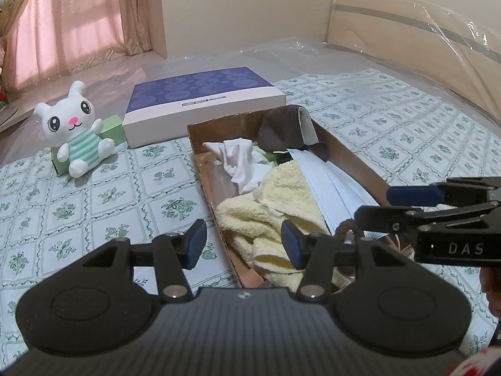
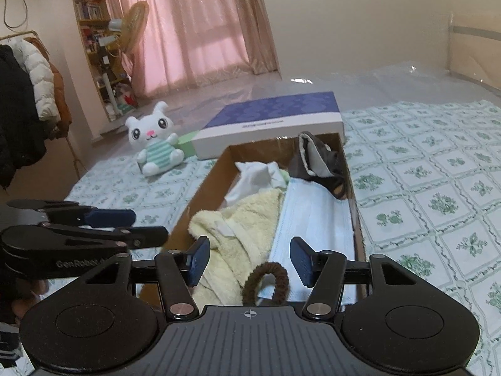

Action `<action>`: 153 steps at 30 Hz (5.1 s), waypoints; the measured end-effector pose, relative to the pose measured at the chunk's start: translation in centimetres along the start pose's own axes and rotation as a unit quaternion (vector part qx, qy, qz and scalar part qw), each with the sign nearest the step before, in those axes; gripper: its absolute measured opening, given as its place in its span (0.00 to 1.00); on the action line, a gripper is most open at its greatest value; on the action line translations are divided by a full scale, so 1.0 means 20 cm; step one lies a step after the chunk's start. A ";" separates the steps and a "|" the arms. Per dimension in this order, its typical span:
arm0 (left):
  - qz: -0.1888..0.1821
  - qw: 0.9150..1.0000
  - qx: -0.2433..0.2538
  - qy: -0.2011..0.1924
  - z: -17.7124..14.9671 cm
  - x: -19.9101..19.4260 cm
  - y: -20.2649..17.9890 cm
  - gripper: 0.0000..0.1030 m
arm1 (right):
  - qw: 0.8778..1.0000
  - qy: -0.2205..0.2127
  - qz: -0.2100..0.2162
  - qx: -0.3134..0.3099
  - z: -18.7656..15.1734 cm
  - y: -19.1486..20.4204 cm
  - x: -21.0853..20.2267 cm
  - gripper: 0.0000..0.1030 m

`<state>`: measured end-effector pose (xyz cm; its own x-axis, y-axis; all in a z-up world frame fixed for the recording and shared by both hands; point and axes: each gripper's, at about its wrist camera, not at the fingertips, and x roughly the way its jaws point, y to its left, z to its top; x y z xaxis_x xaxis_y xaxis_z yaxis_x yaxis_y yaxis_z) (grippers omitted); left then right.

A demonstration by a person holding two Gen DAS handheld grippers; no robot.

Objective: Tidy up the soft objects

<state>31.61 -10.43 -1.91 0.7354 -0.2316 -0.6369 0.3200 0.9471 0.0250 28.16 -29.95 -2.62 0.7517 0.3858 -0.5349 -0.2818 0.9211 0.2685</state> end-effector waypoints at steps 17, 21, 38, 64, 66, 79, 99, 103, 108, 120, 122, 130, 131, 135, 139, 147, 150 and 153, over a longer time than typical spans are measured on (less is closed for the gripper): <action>0.002 1.000 -0.002 0.002 0.01 -0.07 -0.03 0.51 | 1.000 0.014 -0.019 0.005 -0.02 -0.01 -0.06 0.58; 0.004 1.000 -0.005 0.003 0.01 -0.11 -0.04 0.52 | 1.000 0.010 -0.020 0.004 -0.02 0.00 -0.10 0.59; 0.033 0.999 -0.041 0.008 -0.13 -0.48 0.02 0.59 | 1.000 -0.001 -0.019 -0.004 -0.07 0.17 -0.35 0.68; 0.086 0.992 -0.096 0.010 -0.54 -1.15 0.05 0.59 | 0.999 0.003 0.016 -0.028 -0.32 0.55 -0.76 0.69; 0.089 0.991 -0.102 0.011 -0.58 -1.17 0.05 0.59 | 0.999 0.004 0.016 -0.030 -0.34 0.57 -0.77 0.69; 0.112 0.985 -0.131 0.025 -0.78 -1.28 0.08 0.59 | 0.998 0.050 0.026 -0.036 -0.48 0.68 -0.71 0.69; 0.108 0.983 -0.135 0.055 -0.89 -1.21 0.07 0.59 | 0.993 0.102 0.037 -0.038 -0.62 0.75 -0.60 0.69; 0.108 0.984 -0.133 0.057 -0.89 -1.20 0.07 0.59 | 0.993 0.107 0.038 -0.034 -0.63 0.74 -0.59 0.69; 0.106 0.984 -0.130 0.060 -0.88 -1.18 0.06 0.59 | 0.993 0.108 0.042 -0.032 -0.64 0.74 -0.58 0.69; 0.105 0.984 -0.129 0.065 -0.88 -1.15 0.06 0.59 | 0.992 0.114 0.041 -0.030 -0.64 0.73 -0.56 0.69; 0.105 0.984 -0.130 0.065 -0.88 -1.15 0.06 0.59 | 0.992 0.113 0.042 -0.029 -0.64 0.73 -0.56 0.69; 0.104 0.984 -0.130 0.065 -0.88 -1.15 0.07 0.59 | 0.992 0.113 0.042 -0.030 -0.64 0.73 -0.56 0.69; 0.104 0.984 -0.130 0.064 -0.88 -1.15 0.07 0.59 | 0.992 0.113 0.042 -0.030 -0.64 0.73 -0.56 0.69; 0.104 0.984 -0.129 0.064 -0.88 -1.15 0.07 0.59 | 0.992 0.113 0.042 -0.030 -0.64 0.73 -0.56 0.69; 0.104 0.984 -0.130 0.064 -0.88 -1.15 0.07 0.59 | 0.992 0.113 0.042 -0.030 -0.64 0.73 -0.56 0.69; 0.104 0.984 -0.129 0.064 -0.88 -1.15 0.07 0.59 | 0.992 0.113 0.042 -0.030 -0.64 0.73 -0.56 0.69; 0.104 0.984 -0.129 0.064 -0.88 -1.15 0.07 0.59 | 0.992 0.113 0.042 -0.029 -0.64 0.73 -0.56 0.69; 0.104 0.984 -0.130 0.065 -0.88 -1.15 0.07 0.59 | 0.992 0.113 0.042 -0.030 -0.64 0.73 -0.56 0.69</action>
<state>4.75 0.14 -0.80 0.6812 -0.0121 -0.7320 -0.0058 0.9997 -0.0219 7.94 -20.12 -2.94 0.5730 0.4560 -0.6810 -0.3774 0.8844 0.2746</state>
